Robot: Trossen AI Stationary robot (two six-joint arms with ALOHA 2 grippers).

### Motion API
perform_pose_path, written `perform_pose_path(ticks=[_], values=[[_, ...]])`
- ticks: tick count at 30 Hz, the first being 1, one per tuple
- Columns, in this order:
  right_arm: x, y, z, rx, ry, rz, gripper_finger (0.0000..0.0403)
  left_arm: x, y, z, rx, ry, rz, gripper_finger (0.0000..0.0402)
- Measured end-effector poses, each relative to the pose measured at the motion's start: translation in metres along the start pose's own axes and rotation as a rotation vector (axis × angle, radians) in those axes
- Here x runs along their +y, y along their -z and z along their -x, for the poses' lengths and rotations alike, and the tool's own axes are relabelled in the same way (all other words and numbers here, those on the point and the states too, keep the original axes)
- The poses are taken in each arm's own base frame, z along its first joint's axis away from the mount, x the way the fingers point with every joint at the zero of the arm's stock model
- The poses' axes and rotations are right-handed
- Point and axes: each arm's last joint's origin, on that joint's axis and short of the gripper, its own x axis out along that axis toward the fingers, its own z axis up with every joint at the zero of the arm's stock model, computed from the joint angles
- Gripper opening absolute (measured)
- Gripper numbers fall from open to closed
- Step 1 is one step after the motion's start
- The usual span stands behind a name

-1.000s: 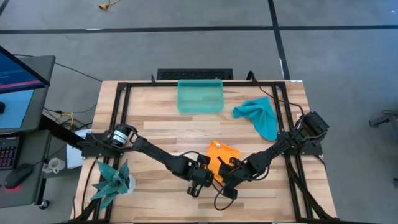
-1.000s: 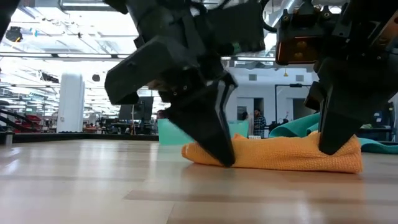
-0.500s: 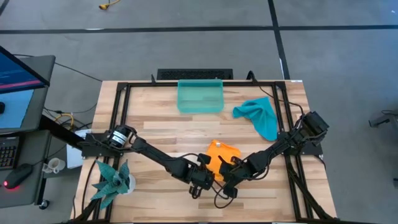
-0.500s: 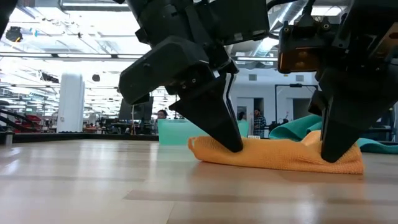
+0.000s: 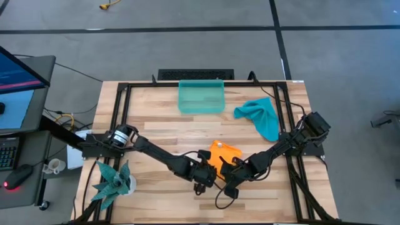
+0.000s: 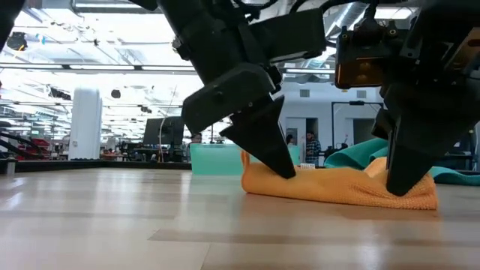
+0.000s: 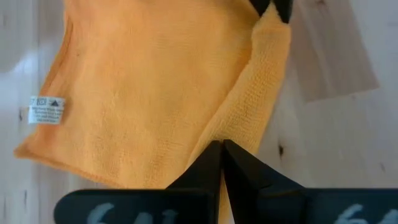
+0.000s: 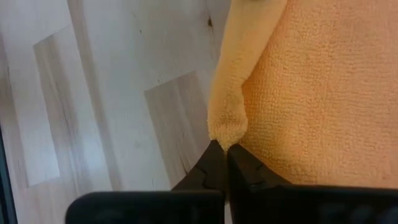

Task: Roll microfiber towels into tight, uniform cylinder then place into a basket
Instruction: Roll the yellow microfiber cloth on the table

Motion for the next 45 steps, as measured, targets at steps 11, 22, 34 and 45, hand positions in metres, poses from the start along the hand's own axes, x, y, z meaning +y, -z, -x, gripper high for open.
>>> perform_pose_path(ticks=[11,22,34,45], values=[[0.0,0.0,0.0,0.001,0.002,0.0,0.0043,0.009,0.004,-0.006,0.029,0.033,0.089,0.0011],[-0.001,0.0,0.0,-0.025,0.032,0.004,0.0052,0.01,0.008,-0.01,0.064,0.048,0.113,0.0011],[0.0,-0.001,0.02,-0.028,0.014,0.011,0.0049,0.014,0.013,-0.023,0.109,0.09,0.152,0.0011],[0.011,0.019,0.071,-0.137,0.107,0.092,0.0049,0.014,0.014,-0.024,0.142,0.163,0.311,0.0011]])
